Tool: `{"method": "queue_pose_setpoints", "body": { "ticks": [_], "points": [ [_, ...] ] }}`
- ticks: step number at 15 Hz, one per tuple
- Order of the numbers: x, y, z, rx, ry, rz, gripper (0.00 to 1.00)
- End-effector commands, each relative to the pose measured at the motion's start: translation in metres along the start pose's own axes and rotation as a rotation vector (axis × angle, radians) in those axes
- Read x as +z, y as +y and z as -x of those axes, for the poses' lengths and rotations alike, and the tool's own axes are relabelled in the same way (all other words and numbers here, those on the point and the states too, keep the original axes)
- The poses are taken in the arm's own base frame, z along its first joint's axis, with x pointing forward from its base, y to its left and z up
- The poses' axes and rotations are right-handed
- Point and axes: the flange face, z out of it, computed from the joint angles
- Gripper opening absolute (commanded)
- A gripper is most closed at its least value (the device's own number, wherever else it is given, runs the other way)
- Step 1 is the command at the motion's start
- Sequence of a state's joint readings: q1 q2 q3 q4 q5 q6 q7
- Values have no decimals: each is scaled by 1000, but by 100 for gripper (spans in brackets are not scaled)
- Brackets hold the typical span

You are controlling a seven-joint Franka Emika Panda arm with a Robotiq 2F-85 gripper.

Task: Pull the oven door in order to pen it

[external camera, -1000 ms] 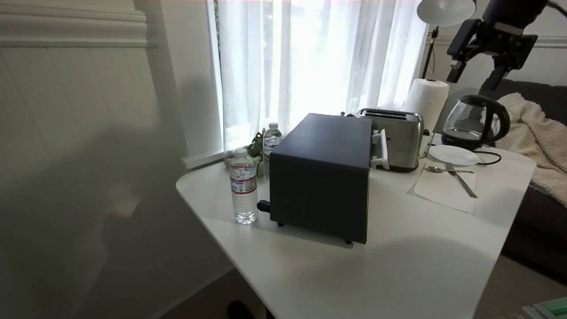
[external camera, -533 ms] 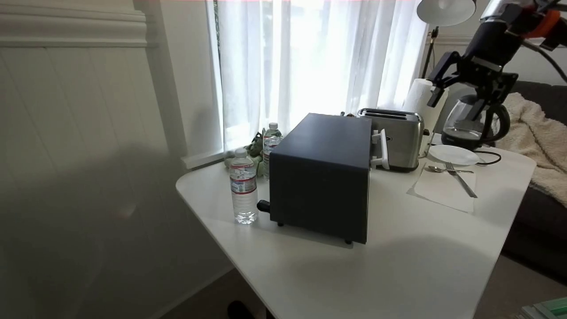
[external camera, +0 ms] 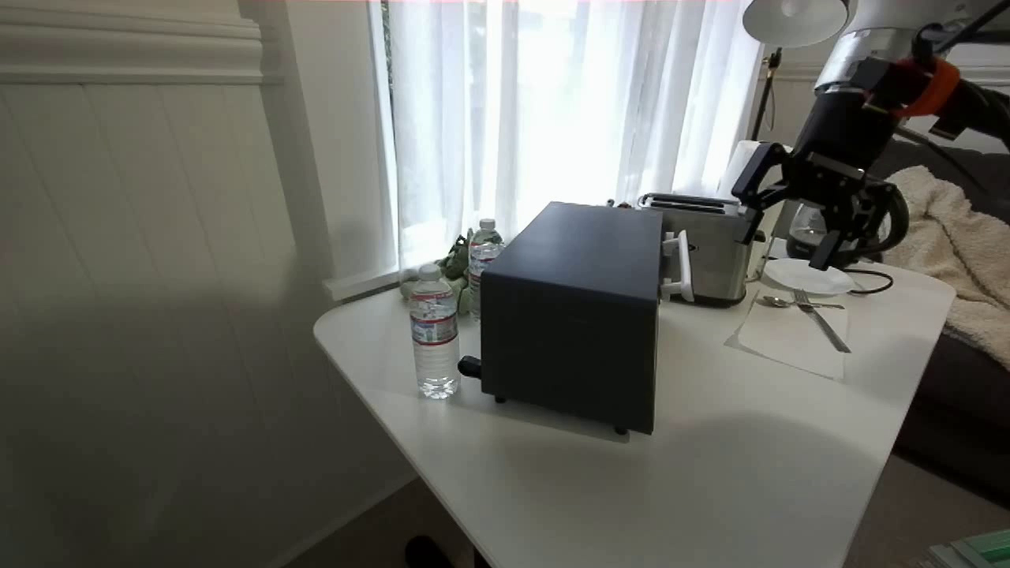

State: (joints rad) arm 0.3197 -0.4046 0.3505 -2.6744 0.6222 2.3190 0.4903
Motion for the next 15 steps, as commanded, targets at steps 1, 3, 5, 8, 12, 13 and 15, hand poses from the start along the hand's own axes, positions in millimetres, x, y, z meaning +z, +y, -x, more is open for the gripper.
{"method": "queue_pose_setpoints", "body": {
  "ticks": [1,3,5,8,12,13,15],
  "points": [
    [2,-1,2,-3,-8,3,100],
    [3,-2,2,-3,-11,4,100],
    [3,-2,2,-4,-10,3,100],
    [11,-9,-4,17,-10,-69,100],
    [21,-9,-14,58,14,-103,100],
    [24,-10,-16,70,19,-110,100],
    [34,-11,-19,90,24,-120,100]
  ]
}}
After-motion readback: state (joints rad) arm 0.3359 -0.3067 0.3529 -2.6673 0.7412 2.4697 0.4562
